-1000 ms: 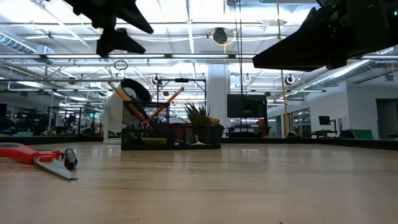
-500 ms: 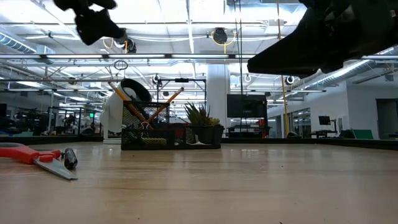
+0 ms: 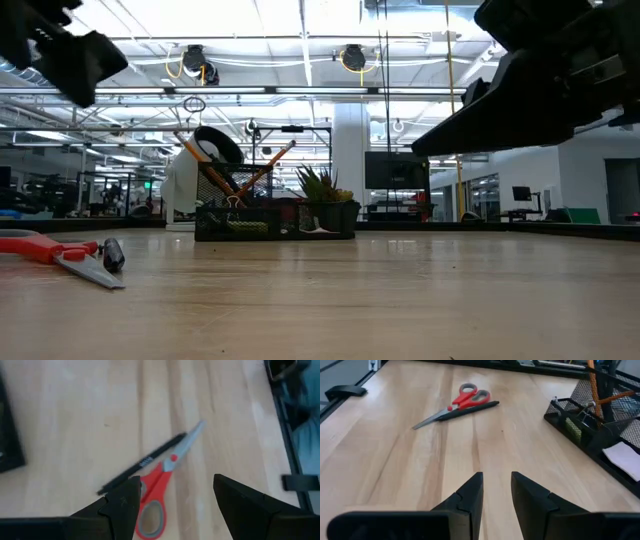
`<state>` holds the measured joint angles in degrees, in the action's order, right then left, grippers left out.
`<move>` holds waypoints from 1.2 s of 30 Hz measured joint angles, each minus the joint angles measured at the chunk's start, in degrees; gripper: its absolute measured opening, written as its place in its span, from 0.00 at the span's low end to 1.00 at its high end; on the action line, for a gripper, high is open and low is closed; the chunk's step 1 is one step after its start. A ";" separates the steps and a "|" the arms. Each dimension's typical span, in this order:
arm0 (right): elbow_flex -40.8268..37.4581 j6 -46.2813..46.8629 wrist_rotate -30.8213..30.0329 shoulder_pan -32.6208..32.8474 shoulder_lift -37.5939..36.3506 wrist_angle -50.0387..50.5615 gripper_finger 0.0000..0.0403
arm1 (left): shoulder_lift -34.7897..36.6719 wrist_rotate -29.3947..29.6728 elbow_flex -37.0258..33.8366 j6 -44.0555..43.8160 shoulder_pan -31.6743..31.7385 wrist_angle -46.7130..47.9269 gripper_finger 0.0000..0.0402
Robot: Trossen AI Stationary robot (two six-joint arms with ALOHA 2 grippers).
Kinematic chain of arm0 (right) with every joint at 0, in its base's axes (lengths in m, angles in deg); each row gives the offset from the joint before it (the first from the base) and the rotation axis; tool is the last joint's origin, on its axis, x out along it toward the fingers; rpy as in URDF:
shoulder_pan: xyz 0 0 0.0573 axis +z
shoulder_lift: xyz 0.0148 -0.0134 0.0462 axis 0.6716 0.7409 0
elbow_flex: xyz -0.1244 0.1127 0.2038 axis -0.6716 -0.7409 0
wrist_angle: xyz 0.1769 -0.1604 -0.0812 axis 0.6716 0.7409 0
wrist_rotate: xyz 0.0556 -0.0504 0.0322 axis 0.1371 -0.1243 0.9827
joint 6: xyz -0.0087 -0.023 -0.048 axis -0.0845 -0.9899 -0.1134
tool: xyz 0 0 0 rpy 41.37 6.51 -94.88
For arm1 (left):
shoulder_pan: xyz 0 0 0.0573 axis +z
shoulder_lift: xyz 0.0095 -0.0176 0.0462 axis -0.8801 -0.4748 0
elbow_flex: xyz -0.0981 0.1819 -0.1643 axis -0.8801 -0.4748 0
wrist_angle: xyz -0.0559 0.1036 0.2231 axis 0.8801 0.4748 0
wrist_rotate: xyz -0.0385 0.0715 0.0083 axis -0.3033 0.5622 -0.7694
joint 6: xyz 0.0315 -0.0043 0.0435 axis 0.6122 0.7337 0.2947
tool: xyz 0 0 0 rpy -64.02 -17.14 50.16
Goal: Pick and place office supplies into organizer
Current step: Put the red scissors into the black desk organizer
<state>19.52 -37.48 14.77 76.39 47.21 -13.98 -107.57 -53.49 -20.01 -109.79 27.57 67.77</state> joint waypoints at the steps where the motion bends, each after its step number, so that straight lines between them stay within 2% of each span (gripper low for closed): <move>1: 0.00 0.05 -0.02 -0.02 0.00 -0.07 0.23 | -1.24 -0.02 0.02 0.03 -0.59 -0.30 0.64; 10: 0.00 0.06 -0.04 -0.02 0.00 -0.30 0.23 | -11.16 -0.43 -0.03 -4.36 -2.42 0.22 0.64; 17: 0.00 0.06 -0.02 -0.02 0.00 -0.28 0.23 | -16.48 -1.52 -0.03 -4.21 -4.07 0.64 0.64; 36: 0.00 0.48 0.00 -0.13 0.00 -0.29 0.23 | -22.96 -0.50 0.21 -5.31 -3.89 2.21 0.63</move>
<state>19.52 -36.99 14.78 76.25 47.21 -14.27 -130.53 -54.00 -19.79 -115.09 23.68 69.99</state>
